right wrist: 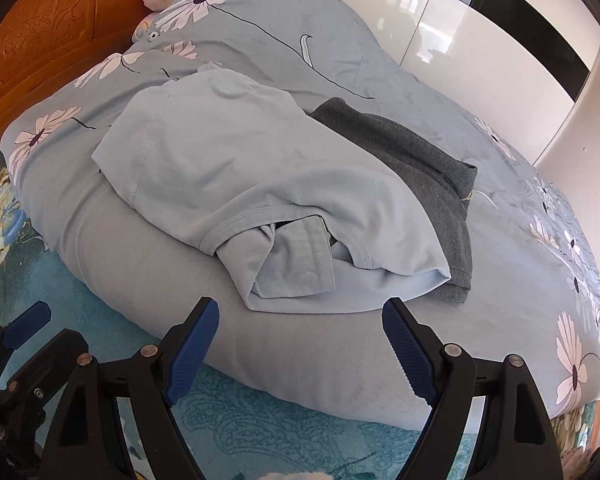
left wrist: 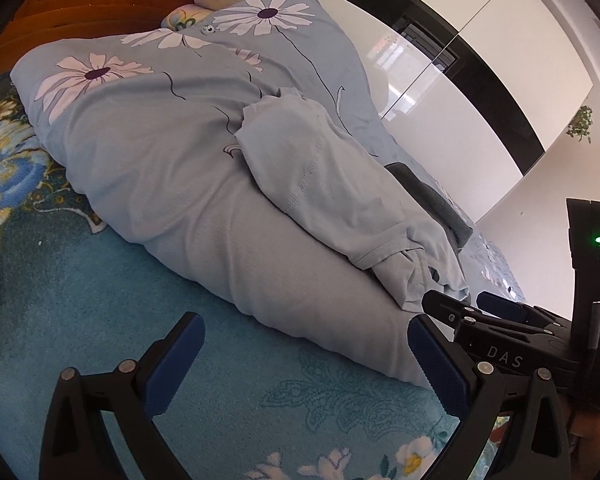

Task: Fold clothes
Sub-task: 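Move the right gripper to the light blue sweatshirt hem and close it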

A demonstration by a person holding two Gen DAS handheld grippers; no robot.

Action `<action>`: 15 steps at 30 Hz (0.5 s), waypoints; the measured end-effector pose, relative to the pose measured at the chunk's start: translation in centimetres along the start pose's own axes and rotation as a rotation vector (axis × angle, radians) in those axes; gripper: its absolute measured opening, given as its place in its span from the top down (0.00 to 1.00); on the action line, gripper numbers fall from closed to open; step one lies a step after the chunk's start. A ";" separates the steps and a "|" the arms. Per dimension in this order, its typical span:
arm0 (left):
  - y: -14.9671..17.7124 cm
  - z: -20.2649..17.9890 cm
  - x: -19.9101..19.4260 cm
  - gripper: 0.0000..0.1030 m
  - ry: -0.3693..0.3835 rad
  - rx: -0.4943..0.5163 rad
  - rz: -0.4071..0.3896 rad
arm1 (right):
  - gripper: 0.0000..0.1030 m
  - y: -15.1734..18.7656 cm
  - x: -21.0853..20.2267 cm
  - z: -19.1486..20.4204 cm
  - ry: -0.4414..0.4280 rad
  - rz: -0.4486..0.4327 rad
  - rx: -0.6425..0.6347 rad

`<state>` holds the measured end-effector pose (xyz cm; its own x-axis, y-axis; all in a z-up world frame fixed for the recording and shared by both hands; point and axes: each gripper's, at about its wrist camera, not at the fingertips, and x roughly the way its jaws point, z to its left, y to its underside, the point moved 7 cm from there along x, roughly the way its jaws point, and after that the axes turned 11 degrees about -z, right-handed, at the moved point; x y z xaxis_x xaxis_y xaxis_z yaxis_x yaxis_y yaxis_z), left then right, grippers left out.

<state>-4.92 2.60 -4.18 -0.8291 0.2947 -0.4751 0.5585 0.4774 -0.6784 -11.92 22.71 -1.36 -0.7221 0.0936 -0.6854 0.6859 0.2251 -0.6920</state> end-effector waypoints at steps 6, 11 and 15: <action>0.1 0.6 -0.7 0.00 0.006 -0.023 0.010 | 0.18 -0.1 0.4 -0.1 -0.008 0.024 -0.003; 0.0 -0.1 -0.4 0.00 0.008 -0.012 0.010 | 0.18 -0.6 0.7 -0.5 -0.008 0.038 -0.017; 0.1 0.3 -0.5 0.00 0.005 0.000 0.022 | 0.18 -1.0 1.4 -0.4 -0.005 0.051 -0.074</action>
<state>-4.46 2.29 -4.20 -0.8167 0.3092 -0.4872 0.5766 0.4709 -0.6677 -13.65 22.98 -1.48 -0.6861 0.1022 -0.7203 0.7130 0.2913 -0.6378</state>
